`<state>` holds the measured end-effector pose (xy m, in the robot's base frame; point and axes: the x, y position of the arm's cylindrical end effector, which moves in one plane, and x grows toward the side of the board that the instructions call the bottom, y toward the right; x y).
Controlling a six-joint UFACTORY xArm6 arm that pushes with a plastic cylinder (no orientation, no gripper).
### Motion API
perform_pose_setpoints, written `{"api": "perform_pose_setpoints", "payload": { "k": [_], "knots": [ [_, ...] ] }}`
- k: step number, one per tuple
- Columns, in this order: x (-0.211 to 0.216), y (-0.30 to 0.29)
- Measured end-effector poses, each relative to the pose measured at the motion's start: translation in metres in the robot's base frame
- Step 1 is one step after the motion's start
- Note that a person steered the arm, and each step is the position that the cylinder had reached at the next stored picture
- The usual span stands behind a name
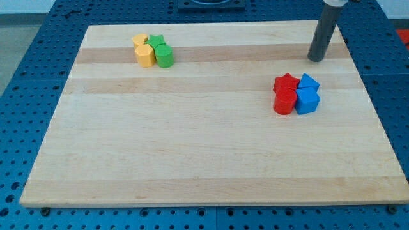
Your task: Push the group of block slightly down
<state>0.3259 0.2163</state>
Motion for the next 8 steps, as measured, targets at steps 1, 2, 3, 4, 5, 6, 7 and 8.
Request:
{"api": "perform_pose_setpoints", "payload": {
  "k": [1, 2, 3, 4, 5, 6, 7, 8],
  "knots": [
    [0.021, 0.0],
    [0.035, 0.0],
    [0.049, -0.002],
    [0.066, -0.003],
    [0.089, -0.007],
    [0.097, -0.014],
    [0.068, -0.014],
    [0.054, -0.019]
  ]
}}
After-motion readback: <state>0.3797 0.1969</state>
